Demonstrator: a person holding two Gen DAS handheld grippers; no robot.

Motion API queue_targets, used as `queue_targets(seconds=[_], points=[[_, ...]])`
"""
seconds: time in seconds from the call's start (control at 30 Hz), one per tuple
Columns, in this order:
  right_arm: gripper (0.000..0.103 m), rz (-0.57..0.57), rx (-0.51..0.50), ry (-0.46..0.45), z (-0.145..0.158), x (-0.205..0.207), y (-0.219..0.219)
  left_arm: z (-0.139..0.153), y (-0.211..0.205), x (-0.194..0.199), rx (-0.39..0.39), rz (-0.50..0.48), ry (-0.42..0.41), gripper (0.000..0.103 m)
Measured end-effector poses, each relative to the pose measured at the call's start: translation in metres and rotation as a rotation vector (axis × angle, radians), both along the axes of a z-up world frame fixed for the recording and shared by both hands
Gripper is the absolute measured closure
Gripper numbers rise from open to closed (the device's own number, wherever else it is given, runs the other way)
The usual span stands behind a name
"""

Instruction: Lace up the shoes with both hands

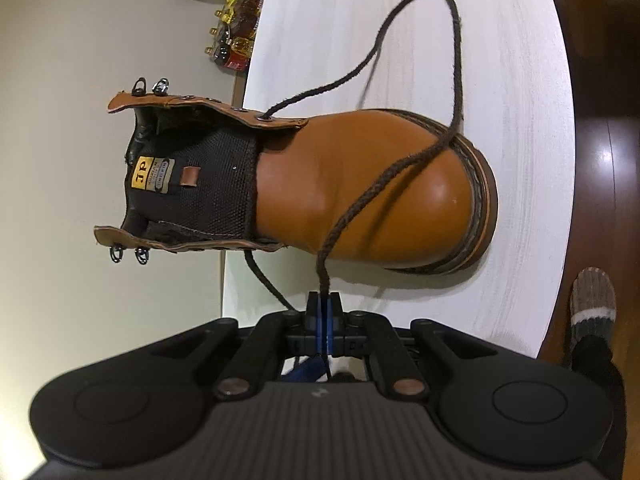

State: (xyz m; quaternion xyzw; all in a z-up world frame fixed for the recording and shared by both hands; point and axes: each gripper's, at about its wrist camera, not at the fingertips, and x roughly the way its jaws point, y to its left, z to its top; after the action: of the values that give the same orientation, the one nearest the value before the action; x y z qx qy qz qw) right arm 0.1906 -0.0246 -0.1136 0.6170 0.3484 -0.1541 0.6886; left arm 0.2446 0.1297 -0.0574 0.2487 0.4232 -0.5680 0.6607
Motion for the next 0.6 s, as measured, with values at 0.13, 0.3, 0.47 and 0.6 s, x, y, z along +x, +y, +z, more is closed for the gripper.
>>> queue_targets(seconds=[0.13, 0.3, 0.47, 0.6], points=[[0.094, 0.015, 0.018, 0.011, -0.003, -0.003, -0.003, 0.004, 0.005, 0.001, -0.011, -0.011, -0.008, 0.101], [0.088, 0.043, 0.135, -0.001, -0.031, -0.007, -0.004, 0.006, 0.008, 0.001, -0.003, -0.017, -0.018, 0.101], [0.088, 0.031, 0.166, -0.016, -0.035, -0.006, -0.005, 0.009, 0.011, 0.003, -0.001, -0.038, -0.020, 0.101], [0.100, 0.045, 0.202, -0.039, -0.037, -0.003, -0.008, 0.013, 0.011, 0.004, -0.009, -0.041, -0.019, 0.101]])
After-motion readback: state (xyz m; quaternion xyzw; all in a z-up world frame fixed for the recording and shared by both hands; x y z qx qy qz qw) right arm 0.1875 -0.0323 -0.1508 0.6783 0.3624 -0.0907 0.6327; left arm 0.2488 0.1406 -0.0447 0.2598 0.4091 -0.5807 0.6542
